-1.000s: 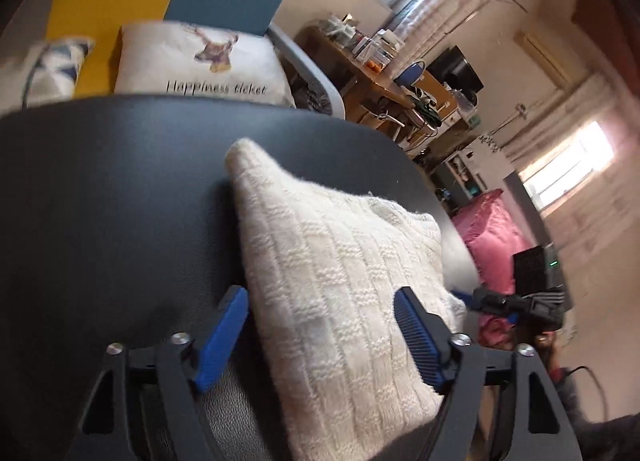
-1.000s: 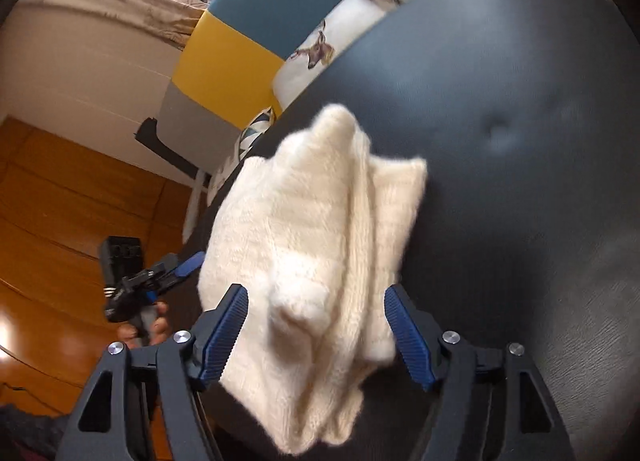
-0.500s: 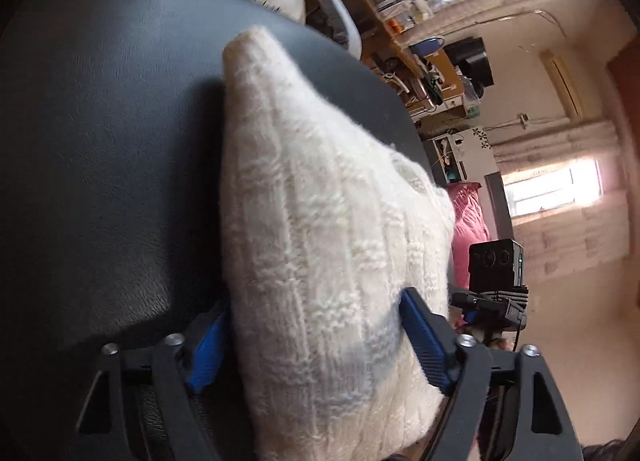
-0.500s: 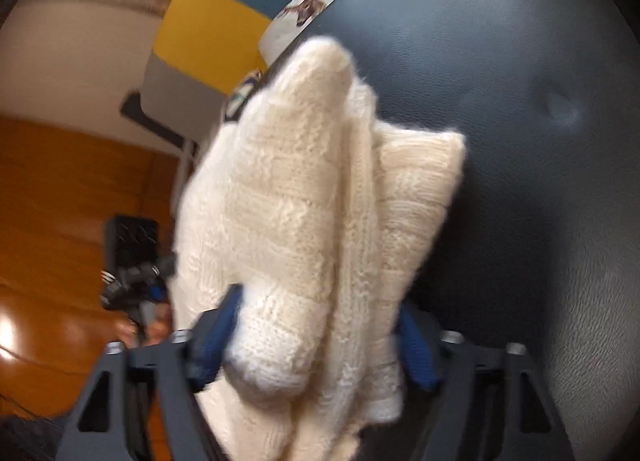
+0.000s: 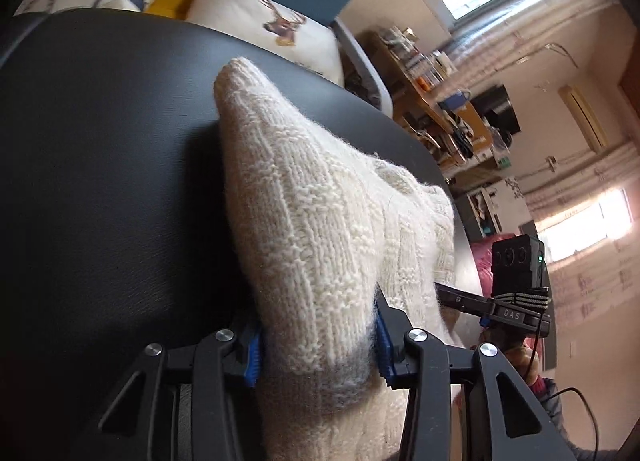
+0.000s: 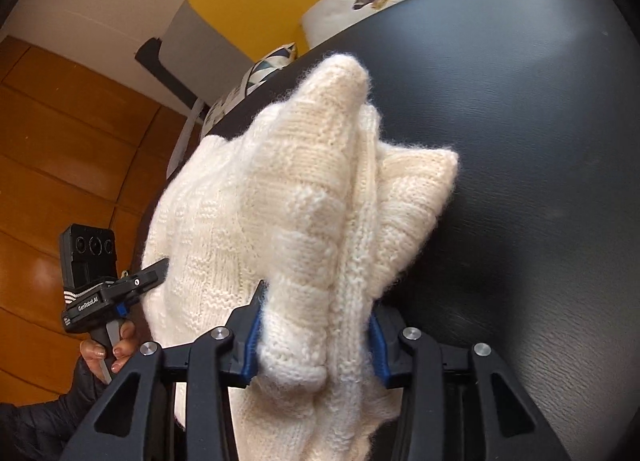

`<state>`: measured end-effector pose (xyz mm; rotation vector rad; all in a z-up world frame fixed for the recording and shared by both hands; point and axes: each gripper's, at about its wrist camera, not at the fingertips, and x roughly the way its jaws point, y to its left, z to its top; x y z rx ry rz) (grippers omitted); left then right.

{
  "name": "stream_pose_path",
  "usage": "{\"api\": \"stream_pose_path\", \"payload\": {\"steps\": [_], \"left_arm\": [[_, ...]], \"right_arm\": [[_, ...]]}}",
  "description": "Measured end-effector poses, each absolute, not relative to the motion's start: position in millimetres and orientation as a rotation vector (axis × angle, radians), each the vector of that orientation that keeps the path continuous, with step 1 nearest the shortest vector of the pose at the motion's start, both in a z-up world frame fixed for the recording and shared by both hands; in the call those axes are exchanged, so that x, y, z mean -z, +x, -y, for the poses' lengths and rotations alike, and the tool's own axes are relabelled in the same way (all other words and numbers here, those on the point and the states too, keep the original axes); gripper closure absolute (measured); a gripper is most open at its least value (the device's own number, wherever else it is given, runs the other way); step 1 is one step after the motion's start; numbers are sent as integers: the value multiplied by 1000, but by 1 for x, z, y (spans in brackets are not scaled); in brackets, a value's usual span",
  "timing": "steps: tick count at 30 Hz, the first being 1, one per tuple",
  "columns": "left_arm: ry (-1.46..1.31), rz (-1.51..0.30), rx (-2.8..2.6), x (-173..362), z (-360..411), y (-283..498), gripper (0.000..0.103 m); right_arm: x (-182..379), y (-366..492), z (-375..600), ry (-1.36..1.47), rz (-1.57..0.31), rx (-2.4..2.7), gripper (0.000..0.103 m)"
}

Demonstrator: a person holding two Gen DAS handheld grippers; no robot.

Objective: Fold clothes

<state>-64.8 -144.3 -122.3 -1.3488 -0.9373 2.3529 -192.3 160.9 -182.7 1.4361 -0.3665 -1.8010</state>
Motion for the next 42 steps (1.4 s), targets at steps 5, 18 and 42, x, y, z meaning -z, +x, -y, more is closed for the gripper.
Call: {"api": "stream_pose_path", "payload": {"steps": [5, 18, 42], "left_arm": [[-1278, 931, -2541, 103, 166, -26, 59], [-1125, 1075, -3022, 76, 293, 127, 59], [-1138, 2104, -2998, 135, 486, 306, 49]], "right_arm": [[177, -189, -106, 1396, 295, 1711, 64], [174, -149, 126, 1315, 88, 1350, 65], [134, -40, 437, 1171, -431, 1254, 51]]}}
